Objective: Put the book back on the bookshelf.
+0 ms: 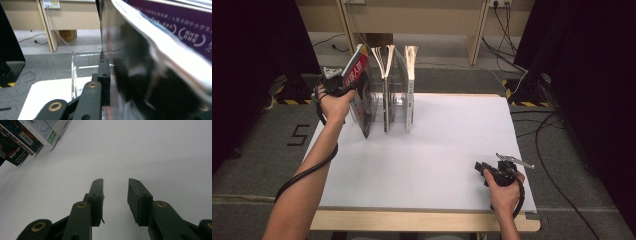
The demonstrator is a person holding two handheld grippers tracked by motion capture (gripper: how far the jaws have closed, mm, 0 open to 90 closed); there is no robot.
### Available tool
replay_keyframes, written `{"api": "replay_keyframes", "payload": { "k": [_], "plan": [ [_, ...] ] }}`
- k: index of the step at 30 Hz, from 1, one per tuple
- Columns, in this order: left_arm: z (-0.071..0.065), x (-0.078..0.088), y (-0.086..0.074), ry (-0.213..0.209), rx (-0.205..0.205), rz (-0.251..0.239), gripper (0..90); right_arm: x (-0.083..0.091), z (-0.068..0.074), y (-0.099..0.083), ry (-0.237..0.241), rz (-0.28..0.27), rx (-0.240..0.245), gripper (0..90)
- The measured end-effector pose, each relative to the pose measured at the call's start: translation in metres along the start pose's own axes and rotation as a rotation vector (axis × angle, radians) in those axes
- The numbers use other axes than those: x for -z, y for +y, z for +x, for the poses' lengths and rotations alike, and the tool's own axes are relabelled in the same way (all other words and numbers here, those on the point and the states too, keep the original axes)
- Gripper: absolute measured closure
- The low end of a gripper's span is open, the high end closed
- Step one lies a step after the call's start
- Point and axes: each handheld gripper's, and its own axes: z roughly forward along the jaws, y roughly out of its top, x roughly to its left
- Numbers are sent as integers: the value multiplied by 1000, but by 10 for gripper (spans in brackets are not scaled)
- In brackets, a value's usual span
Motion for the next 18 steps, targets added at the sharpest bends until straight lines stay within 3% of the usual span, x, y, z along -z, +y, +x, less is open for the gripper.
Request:
{"api": "replay_keyframes", "payload": {
  "k": [2,4,12,18],
  "plan": [
    [0,0,-1,11,2,3,836,0,0,0,-4,-3,9,658],
    [0,0,-1,-11,28,8,858,0,1,0,-1,-2,3,659],
    [-5,1,-3,-56,29,10,862,0,0,0,-4,-3,11,663],
    [-6,3,-3,-56,13,13,863,0,1,0,-1,-2,14,665]
  ]
}}
